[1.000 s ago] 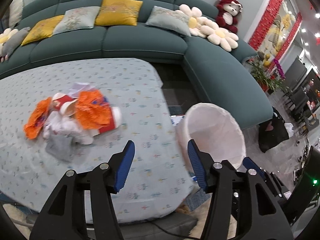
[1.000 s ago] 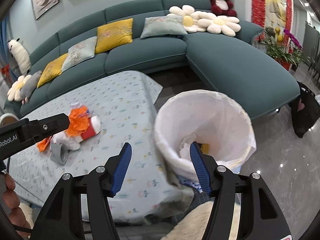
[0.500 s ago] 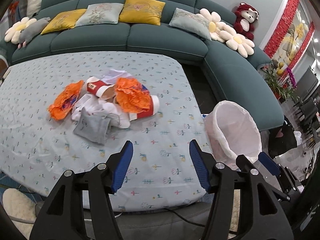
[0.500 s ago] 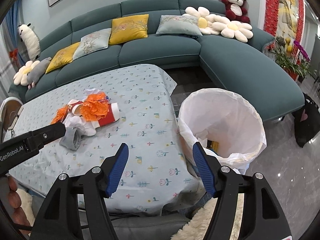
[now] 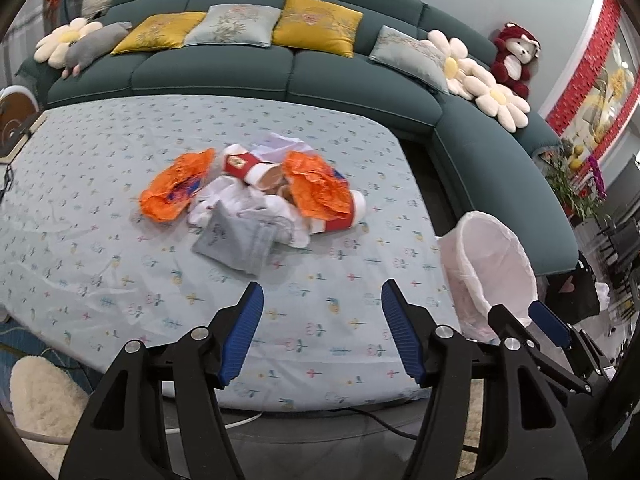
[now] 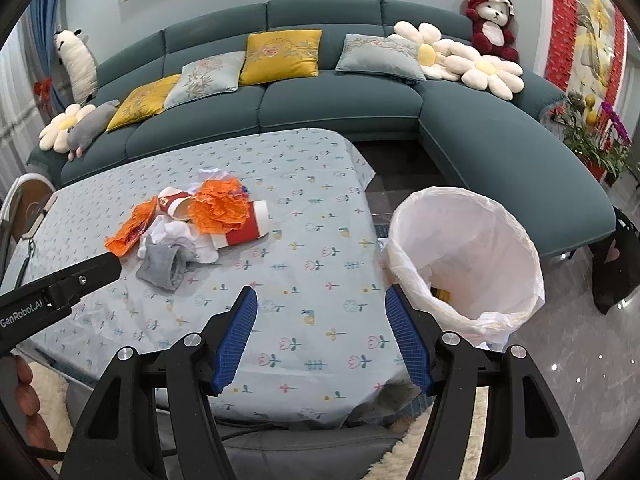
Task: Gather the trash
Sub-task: 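Move both tools back over the table toward the grey pouch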
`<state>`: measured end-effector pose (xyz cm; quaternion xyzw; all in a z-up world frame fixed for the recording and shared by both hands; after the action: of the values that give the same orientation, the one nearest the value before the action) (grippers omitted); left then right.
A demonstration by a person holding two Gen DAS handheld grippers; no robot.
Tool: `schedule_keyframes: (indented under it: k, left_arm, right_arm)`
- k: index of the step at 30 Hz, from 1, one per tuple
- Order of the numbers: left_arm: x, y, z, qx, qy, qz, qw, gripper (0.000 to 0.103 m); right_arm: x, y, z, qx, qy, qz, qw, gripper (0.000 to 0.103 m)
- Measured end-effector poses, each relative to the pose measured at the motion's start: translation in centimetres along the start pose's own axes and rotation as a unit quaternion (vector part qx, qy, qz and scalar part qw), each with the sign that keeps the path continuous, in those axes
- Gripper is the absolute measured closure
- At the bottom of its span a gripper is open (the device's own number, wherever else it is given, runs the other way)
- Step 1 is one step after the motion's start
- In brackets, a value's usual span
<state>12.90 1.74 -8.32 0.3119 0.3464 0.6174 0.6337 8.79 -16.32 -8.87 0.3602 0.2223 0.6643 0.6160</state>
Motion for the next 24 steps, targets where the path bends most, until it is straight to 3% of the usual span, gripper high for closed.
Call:
schedule_keyframes:
  k: [18,24]
  left_arm:
    - [4.7,-1.5,-0.2,0.016,0.047,0.018,0.9986,0.044]
    - [5.6,-3.2,-0.2,0.021,0.046,0.037,0.9980,0.039]
  right_arm:
    - [2.9,-1.7,-1.1,0.024,0.025,0.011,0.999,0.039]
    - [3.5,-3.1,-1.0,0.029,0.029,0.018,0.999,0.039]
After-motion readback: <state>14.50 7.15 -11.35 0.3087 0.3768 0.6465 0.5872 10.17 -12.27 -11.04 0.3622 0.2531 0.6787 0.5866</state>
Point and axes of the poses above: each gripper's, at about its wrist camera, not at the fingertips, and y roughly against the way its jaws point, x to its left, z to its top, the point moved 9 cm from there along -y, roughly the way its jaws point, and after that the axes turned 13 degrees about z, right-handed, at the moved point
